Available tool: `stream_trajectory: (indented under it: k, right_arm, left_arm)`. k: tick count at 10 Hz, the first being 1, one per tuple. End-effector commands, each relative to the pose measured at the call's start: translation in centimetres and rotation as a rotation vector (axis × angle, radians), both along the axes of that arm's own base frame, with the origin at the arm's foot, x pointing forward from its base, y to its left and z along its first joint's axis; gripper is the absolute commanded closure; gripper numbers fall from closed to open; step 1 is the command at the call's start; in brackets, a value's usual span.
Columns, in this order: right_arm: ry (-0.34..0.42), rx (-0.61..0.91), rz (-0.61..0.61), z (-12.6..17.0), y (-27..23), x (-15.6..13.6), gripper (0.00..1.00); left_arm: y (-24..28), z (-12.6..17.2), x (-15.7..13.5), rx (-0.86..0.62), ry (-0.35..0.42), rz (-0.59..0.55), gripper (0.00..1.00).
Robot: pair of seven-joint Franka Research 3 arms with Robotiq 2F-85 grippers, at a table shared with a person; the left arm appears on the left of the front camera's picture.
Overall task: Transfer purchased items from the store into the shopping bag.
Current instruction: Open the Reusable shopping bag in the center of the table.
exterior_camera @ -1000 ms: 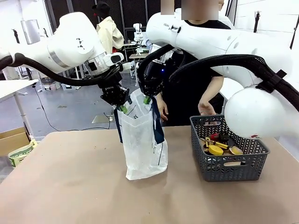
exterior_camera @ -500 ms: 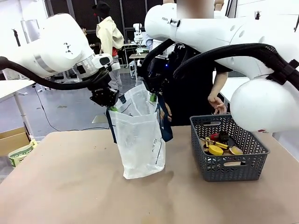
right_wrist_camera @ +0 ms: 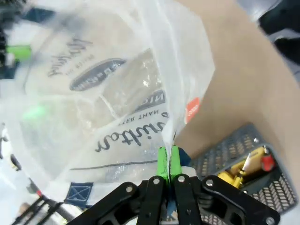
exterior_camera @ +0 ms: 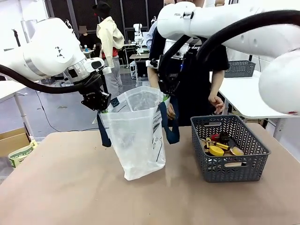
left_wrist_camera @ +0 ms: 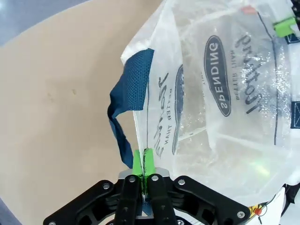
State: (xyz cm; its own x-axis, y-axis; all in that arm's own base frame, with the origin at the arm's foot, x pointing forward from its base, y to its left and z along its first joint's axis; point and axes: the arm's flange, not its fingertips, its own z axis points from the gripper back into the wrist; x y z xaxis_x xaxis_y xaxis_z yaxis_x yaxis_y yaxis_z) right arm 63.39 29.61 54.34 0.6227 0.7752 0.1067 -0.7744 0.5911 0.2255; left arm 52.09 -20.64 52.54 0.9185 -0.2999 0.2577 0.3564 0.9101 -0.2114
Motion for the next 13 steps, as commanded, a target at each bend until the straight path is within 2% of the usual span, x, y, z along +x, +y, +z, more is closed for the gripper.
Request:
stream_trajectory:
  k: [1, 4, 5, 7, 10, 13]
  right_arm:
    - [-0.036, 0.0, 0.112, -2.3, -3.0, -4.4, 1.0]
    - [-0.063, 0.031, 0.291, -3.9, -4.3, -4.6, 1.0]
    - [-0.113, 0.038, 0.301, -4.1, -4.7, -4.3, 1.0]
    - [-0.139, 0.113, 0.357, -4.1, -5.0, -3.9, 1.0]
    - [-0.178, 0.126, 0.371, -2.8, -5.3, -3.2, 1.0]
    - [-0.21, 0.077, 0.424, -1.6, -5.0, -2.7, 1.0]
  left_arm:
    - [0.3, 0.0, -0.5, 0.044, -0.016, 0.017, 1.0]
    - [1.0, -0.4, -0.4, 0.087, -0.044, -0.02, 1.0]
    - [1.0, -0.4, -0.4, 0.106, -0.07, -0.073, 1.0]
    - [0.6, -0.2, -0.8, 0.104, -0.098, -0.214, 1.0]
    - [-0.1, -0.4, -1.1, 0.129, -0.102, -0.356, 1.0]
    - [-0.7, -0.5, -1.2, 0.135, -0.142, -0.423, 1.0]
